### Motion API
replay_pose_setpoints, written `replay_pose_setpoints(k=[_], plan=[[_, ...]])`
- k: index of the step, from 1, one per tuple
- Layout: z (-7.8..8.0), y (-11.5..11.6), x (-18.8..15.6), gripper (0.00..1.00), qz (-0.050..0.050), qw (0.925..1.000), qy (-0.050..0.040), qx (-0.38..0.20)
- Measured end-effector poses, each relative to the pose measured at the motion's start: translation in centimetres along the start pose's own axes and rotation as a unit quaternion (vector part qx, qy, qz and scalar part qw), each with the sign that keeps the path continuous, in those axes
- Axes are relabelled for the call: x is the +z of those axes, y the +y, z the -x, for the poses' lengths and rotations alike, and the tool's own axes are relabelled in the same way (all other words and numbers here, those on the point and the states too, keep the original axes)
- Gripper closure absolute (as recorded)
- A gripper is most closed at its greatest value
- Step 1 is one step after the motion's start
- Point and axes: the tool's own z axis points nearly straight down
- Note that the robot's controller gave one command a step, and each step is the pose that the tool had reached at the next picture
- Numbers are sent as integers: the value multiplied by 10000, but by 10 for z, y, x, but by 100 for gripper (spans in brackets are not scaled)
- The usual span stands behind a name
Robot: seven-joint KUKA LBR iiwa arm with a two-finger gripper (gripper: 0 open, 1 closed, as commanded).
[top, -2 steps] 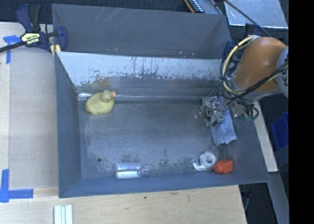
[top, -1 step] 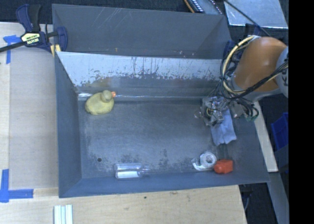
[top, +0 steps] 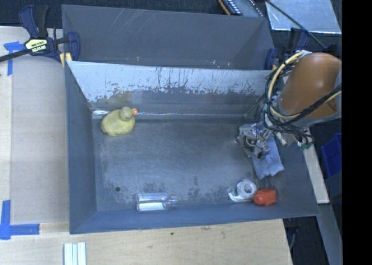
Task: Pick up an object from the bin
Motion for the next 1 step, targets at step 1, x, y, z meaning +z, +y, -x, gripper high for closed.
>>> replay_pose_setpoints(k=[1], plan=[[0, 0, 0, 100, 0, 10000, 0, 3]])
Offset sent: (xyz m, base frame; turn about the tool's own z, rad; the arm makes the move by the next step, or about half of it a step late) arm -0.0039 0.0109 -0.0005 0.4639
